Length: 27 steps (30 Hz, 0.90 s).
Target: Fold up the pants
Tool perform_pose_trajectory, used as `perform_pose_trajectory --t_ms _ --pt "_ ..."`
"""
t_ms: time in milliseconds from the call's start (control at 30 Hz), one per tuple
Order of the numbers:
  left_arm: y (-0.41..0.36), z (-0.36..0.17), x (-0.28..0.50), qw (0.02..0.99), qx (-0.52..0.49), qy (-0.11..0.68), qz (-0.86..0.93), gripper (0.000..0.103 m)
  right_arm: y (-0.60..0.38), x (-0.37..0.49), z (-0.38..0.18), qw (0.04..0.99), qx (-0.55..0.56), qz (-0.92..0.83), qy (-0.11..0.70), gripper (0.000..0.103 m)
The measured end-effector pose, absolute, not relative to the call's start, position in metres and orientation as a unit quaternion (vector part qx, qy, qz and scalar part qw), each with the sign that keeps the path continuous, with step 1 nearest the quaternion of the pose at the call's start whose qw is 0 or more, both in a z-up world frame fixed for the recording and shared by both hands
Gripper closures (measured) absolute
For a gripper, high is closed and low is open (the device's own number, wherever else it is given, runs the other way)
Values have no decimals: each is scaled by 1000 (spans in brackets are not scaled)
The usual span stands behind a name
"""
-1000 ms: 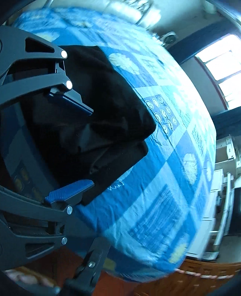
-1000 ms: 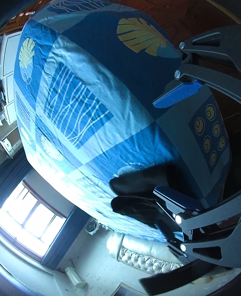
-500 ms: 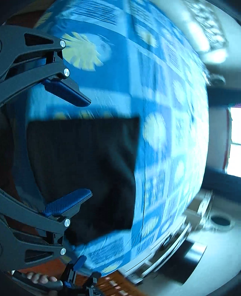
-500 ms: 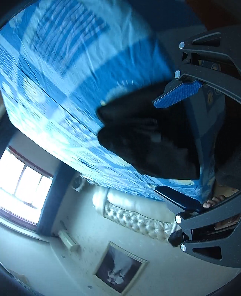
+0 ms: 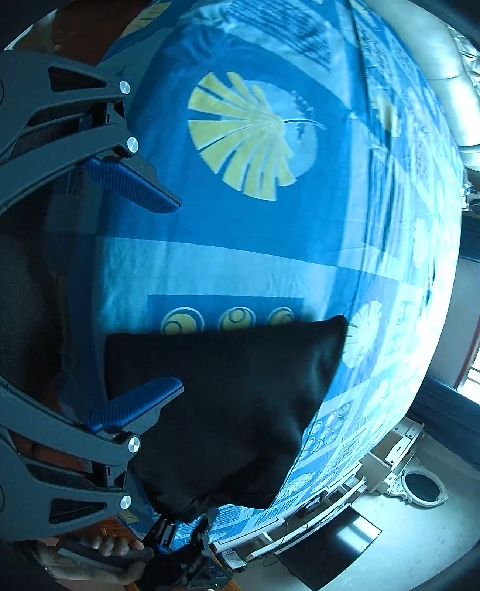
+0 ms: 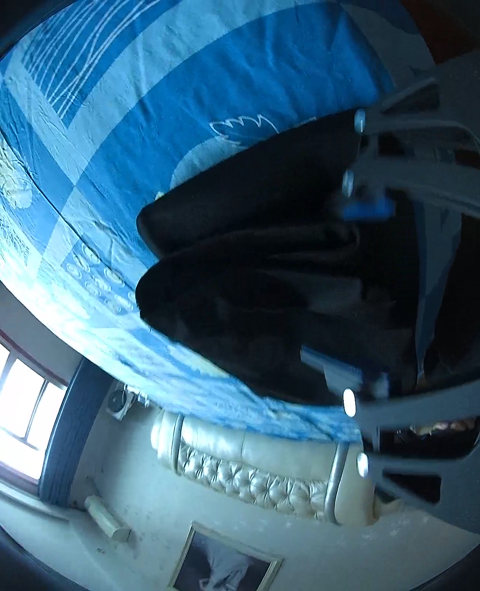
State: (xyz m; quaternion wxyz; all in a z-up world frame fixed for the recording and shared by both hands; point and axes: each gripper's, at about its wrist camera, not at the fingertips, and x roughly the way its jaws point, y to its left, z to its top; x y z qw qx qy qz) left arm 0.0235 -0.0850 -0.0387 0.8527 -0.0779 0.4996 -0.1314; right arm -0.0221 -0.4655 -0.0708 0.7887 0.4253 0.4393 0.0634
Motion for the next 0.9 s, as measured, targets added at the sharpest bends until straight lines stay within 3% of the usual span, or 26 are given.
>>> perform_pose_trajectory --t_ms 400,900 --pt "-94 -35 22 850 -85 496 -153 13 -472 -38 -25 829 385 68 401 90" --pt "-112 -53 24 845 -48 512 -148 13 -504 -51 -101 782 466 58 410 90"
